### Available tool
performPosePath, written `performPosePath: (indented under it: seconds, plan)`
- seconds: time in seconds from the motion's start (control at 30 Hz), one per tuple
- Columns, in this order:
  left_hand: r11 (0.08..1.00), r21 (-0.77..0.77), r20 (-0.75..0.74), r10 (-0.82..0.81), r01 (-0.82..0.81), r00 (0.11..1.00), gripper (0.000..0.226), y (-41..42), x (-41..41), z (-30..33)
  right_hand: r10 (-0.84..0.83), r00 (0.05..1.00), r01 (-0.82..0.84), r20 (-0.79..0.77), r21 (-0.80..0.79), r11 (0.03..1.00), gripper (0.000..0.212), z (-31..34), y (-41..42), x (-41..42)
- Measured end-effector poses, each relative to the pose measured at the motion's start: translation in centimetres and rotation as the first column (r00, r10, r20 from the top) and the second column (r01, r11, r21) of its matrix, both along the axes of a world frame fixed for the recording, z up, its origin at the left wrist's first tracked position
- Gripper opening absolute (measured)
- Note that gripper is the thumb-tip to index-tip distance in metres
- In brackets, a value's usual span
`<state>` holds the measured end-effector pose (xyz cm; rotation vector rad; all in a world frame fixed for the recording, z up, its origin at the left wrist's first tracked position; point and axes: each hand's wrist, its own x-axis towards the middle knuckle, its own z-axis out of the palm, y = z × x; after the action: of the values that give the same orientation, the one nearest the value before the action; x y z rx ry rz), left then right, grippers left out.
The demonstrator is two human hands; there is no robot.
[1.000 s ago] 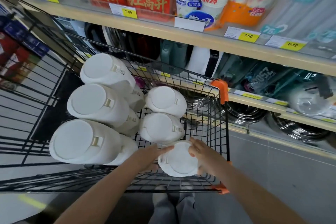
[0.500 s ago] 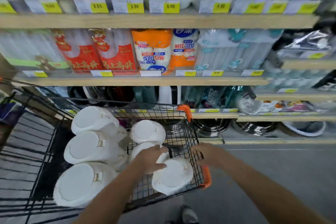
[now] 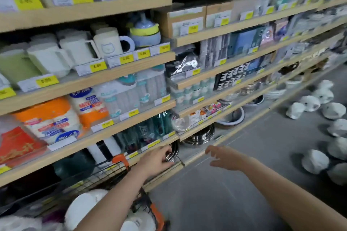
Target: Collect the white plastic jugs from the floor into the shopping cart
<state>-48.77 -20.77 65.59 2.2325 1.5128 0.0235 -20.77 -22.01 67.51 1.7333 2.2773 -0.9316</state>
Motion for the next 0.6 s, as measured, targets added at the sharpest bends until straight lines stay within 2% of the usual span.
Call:
performPosePath:
  seconds: [0.27,0.6]
  plan:
    - [0.998,-0.005,0.135,-0.062,0.063,0.989,0.044,10.2,20.7,0.3,-0.239,0.971,0.239,0.003,-0.023,0.971,0.044,0.7,4.4,20.3]
    - [0.965,-0.052,0.123,-0.251,0.259,0.96,0.049,19.5,45.7,-2.2,-0.493,0.87,0.492,-0.002,-0.053,0.869,0.053,-1.7,8.7,44.3]
